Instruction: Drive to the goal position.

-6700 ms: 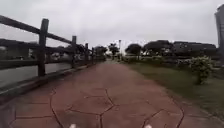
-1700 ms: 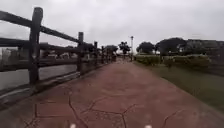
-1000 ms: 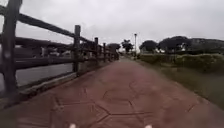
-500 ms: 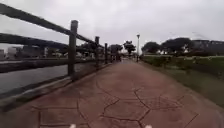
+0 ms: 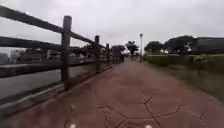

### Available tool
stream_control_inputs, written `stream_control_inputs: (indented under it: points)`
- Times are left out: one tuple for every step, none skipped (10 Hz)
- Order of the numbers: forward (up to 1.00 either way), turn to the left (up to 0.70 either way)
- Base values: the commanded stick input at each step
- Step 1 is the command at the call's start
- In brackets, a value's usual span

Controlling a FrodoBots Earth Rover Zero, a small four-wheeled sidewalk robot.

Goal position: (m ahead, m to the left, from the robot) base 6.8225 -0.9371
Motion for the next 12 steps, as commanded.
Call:
stream_control_inputs:
  points:
    - [1.00,-0.40]
    - [1.00,-0.40]
    - [1.00,-0.40]
    - [1.00,-0.40]
    - [1.00,-0.40]
    - [1.00,-0.40]
    - [1.00,-0.40]
    - [1.00,-0.13]
    - [1.00,0.00]
    - [1.00,0.00]
    - [1.00,0.00]
    - [1.00,0.00]
